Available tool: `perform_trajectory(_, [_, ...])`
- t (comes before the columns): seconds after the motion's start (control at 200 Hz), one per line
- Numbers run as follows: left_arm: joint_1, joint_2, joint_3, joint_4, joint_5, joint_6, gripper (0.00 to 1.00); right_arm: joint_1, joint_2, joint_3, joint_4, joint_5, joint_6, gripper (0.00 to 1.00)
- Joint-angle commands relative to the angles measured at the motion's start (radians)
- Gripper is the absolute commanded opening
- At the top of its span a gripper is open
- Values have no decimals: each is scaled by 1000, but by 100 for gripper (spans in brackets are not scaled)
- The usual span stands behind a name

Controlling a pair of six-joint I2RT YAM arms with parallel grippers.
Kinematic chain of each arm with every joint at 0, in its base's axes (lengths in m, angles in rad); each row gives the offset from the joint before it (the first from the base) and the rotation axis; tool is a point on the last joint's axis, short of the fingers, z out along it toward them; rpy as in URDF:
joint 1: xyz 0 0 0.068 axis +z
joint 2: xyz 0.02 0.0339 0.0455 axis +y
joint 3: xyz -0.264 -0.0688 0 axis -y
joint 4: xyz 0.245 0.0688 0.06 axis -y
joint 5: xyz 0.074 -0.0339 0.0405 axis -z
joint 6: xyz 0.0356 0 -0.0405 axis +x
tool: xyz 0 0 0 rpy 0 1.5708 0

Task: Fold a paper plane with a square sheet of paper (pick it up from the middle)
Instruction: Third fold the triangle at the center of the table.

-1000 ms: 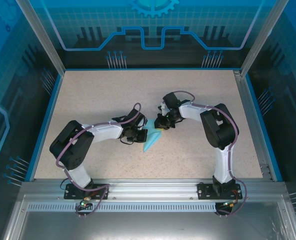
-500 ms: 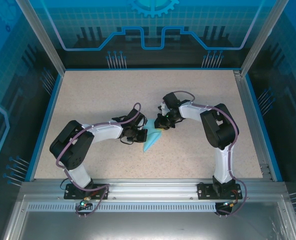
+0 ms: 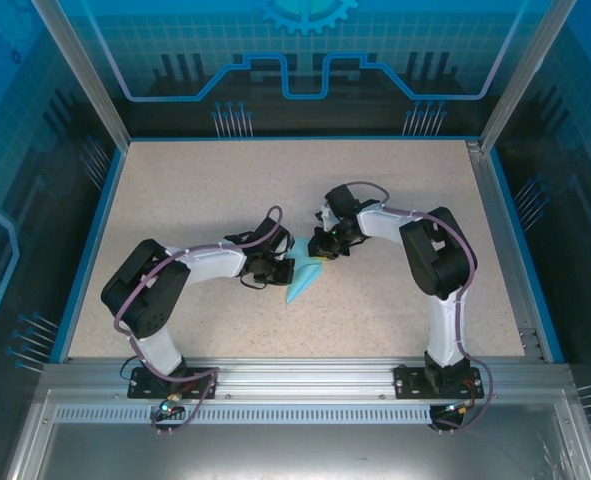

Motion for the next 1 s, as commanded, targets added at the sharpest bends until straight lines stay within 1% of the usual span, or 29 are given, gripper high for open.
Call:
perform_trajectory(0.0, [8, 20, -8, 14, -10, 29, 0, 11, 34, 0, -74, 45, 2, 15])
perform_trajectory(0.095, [7, 21, -8, 15, -1, 31, 0, 2, -10, 15, -72, 24, 2, 16])
perform_trajectory(0.15, [7, 24, -6, 13, 2, 32, 0, -12, -60, 9, -57, 19, 13, 18])
perform_trajectory(0.3, [8, 30, 0, 10, 12, 35, 0, -49, -215, -79, 25, 12, 55, 21])
perform_trajectory(0.365, [7, 32, 2, 6, 12, 36, 0, -47, -281, -151, 81, 15, 79, 18])
perform_trajectory(0.44, [8, 32, 3, 5, 14, 37, 0, -33, -351, -268, 199, -18, 129, 10])
perform_trajectory(0.51, [8, 30, 6, 3, 14, 39, 0, 2, -407, -395, 334, -46, 202, 0])
perform_trajectory(0.59, [7, 29, 11, -6, 14, 43, 0, 68, -455, -532, 495, -57, 292, 0])
perform_trajectory(0.645, [8, 27, 14, -11, 11, 46, 0, 119, -472, -584, 561, -43, 334, 0])
perform_trajectory(0.805, [8, 31, 13, -10, 15, 45, 0, 244, -458, -649, 684, 3, 410, 0])
perform_trajectory(0.84, [8, 32, 13, -11, 16, 44, 0, 258, -448, -655, 730, 6, 421, 0])
perform_trajectory(0.995, [8, 28, 8, -10, 14, 43, 0, 292, -397, -663, 821, 7, 461, 0])
